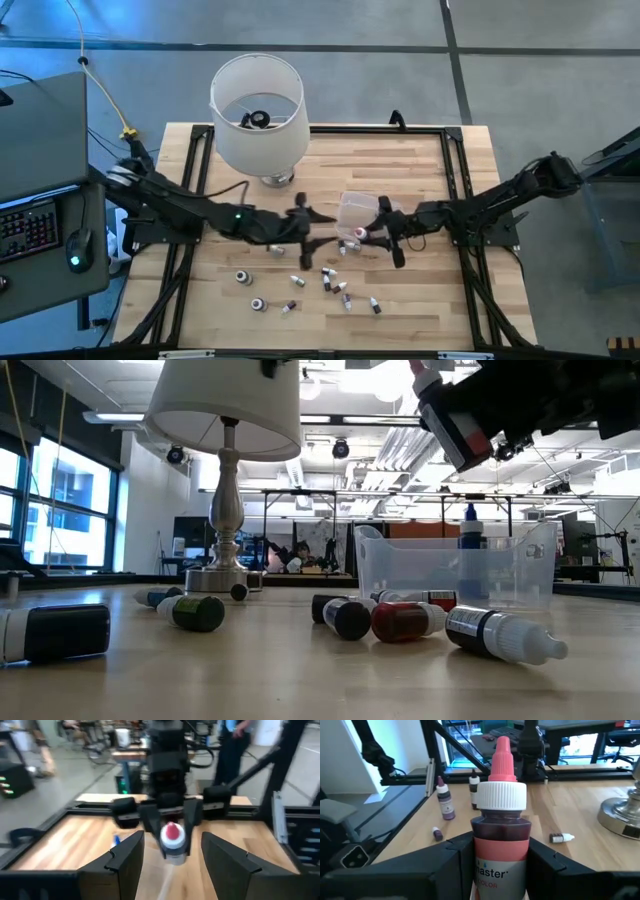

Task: Pick & Place food coloring
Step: Put the large pink food coloring bottle into the transparent bin

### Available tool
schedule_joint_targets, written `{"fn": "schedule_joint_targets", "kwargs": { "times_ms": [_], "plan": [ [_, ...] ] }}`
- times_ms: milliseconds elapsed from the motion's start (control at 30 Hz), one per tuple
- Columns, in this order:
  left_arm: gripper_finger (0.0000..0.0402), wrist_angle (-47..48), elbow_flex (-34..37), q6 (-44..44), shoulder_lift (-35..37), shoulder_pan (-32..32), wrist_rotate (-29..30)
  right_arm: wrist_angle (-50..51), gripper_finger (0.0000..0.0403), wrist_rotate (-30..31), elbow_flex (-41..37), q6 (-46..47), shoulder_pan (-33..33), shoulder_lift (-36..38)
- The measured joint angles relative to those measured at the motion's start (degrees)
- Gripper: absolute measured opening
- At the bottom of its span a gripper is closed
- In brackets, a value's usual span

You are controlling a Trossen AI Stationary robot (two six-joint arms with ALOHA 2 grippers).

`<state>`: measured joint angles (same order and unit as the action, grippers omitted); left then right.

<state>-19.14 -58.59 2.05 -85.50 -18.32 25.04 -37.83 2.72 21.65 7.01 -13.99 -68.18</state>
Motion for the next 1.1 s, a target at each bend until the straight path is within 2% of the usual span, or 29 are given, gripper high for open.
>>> {"fn": "schedule_joint_targets", "kwargs": {
  "times_ms": [300, 433, 767, 1100],
  "plan": [
    [0.0195, -0.29, -4.14, 1.68, -5.69, 4.81, -12.17, -2.85, 0.0122, -0.46, 0.04, -3.02, -1.98, 0.02],
    [0.0195, -1.35, -4.52, 1.88, -6.25, 5.37, -15.56, -3.06, 0.0122, -0.33, 0.04, -3.02, -1.91, 0.02],
    [0.0195, -5.32, -4.48, 0.0, -6.4, 5.59, -17.59, -3.18, 0.0122, 0.3, 0.04, -3.0, -1.76, 0.02],
    [0.0195, -14.35, -4.45, 0.0, -13.55, 6.5, -17.02, -3.1, 0.0122, 1.38, 0.04, -3.0, -1.76, 0.02]
  ]
}}
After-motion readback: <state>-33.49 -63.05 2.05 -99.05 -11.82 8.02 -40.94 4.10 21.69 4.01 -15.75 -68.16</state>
